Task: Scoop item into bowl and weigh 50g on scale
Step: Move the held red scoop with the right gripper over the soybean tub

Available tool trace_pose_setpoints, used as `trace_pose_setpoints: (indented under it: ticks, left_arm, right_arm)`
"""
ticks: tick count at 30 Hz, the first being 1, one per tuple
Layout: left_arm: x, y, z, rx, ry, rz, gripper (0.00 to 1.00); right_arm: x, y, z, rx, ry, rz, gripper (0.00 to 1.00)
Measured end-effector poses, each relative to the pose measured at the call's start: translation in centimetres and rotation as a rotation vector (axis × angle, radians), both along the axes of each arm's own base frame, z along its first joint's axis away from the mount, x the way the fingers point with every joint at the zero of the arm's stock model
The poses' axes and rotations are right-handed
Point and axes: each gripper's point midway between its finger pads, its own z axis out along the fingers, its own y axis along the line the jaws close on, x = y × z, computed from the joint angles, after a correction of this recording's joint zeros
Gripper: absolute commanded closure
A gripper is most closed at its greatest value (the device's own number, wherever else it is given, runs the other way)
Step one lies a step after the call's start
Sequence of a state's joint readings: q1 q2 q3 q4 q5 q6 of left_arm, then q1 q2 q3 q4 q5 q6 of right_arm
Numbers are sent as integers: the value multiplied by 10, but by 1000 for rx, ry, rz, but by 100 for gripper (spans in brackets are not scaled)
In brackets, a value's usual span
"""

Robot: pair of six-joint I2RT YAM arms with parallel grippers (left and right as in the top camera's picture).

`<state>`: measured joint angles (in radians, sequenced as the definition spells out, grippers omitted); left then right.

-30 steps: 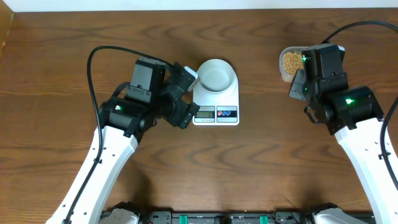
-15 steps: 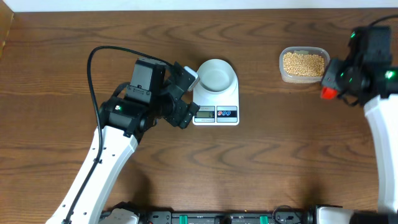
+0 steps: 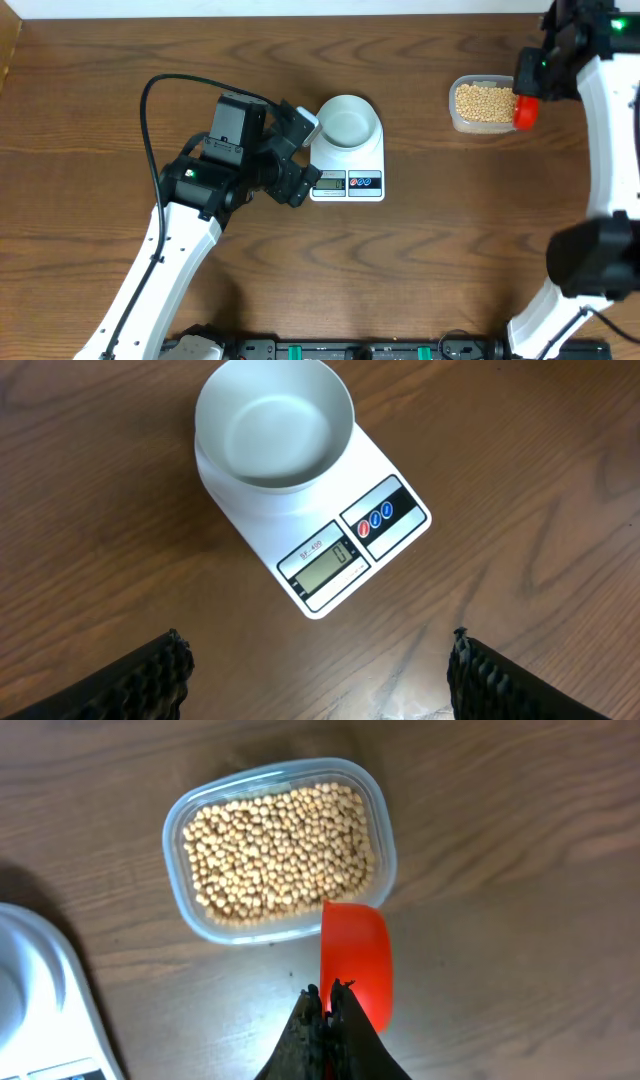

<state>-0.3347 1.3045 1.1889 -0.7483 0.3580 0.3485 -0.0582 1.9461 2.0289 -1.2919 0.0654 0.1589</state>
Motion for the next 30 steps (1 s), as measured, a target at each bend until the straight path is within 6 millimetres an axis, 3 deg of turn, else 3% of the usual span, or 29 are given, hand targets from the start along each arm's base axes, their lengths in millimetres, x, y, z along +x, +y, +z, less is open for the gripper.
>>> trace_pose_setpoints:
  ticks: [4, 9, 17, 30]
  left_arm:
    - [0, 0, 0, 0, 0, 0, 16]
    - [0, 0, 0, 0, 0, 0, 15]
    - [0, 0, 0, 0, 0, 0, 16]
    - [0, 0, 0, 0, 0, 0, 16]
  right_arm:
    - [16, -1, -9, -8, -14, 24, 99]
    - [34, -2, -1, -28, -86, 49, 99]
    - [41, -3, -2, -37, -103, 57, 99]
    - [50, 1, -67, -25, 34, 69, 99]
